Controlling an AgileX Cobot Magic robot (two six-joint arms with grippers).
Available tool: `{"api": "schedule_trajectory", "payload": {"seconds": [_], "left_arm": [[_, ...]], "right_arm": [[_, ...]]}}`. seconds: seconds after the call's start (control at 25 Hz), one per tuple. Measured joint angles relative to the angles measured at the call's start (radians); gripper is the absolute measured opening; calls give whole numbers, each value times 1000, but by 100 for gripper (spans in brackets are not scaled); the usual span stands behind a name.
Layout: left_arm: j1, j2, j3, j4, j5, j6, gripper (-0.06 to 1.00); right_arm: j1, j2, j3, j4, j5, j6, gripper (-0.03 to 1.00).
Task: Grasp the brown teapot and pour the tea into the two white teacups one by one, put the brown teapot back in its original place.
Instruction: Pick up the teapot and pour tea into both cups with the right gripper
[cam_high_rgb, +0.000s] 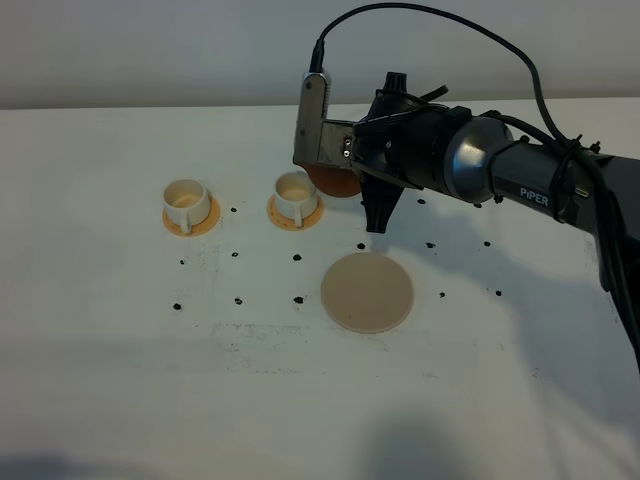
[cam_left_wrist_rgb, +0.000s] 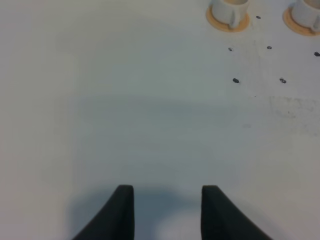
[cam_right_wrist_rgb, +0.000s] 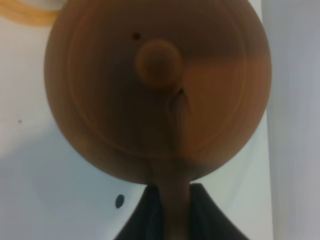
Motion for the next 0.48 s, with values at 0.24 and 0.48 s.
{"api": "schedule_trajectory", "payload": {"seconds": [0.24, 0.48], "left_arm": [[0, 0, 0, 0, 0, 0, 31], [0, 0, 0, 0, 0, -1, 31]], "right_arm": [[0, 13, 0, -34, -5, 0, 11], [0, 18, 0, -59, -10, -19, 11]]}}
